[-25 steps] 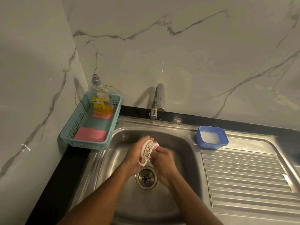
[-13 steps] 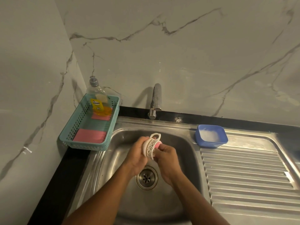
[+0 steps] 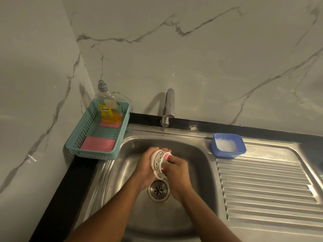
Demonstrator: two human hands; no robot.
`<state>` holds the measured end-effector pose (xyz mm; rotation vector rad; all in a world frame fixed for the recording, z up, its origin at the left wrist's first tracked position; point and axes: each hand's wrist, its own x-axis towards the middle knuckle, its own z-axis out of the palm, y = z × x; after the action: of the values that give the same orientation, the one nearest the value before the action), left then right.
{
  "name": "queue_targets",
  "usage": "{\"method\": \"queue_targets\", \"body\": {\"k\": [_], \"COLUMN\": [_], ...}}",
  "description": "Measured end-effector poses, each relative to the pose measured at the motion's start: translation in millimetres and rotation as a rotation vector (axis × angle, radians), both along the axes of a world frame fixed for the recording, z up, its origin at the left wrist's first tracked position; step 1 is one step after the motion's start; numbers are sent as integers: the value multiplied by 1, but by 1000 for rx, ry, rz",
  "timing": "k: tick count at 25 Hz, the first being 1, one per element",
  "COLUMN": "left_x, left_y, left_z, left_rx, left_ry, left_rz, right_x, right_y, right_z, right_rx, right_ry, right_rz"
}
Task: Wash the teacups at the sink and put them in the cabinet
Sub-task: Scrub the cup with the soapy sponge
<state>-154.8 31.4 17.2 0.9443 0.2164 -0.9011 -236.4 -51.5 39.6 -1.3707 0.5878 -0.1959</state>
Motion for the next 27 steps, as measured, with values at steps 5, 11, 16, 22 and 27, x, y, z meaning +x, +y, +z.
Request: {"method": "queue_targets", "body": {"k": [5, 11, 16, 22, 27], "left_x": [-5, -6, -15, -16, -3], "left_y": [-3, -4, -18, -21, -37], "left_z": [4, 6, -6, 6, 2], "left_rx": [393, 10, 331, 69, 98], "left_ry": [56, -50, 6, 37, 121], "left_rz": [-177, -8, -42, -58, -3], "right_x": [-10, -2, -21, -2, 3], "right_y": [-23, -18, -28, -41, -30], "right_z": [-14, 4, -32, 1, -6], "right_rx": [-1149, 119, -1165, 128, -793], "right_ry": [102, -7, -48, -17, -42], "right_rz": [721, 85, 602, 125, 254]}}
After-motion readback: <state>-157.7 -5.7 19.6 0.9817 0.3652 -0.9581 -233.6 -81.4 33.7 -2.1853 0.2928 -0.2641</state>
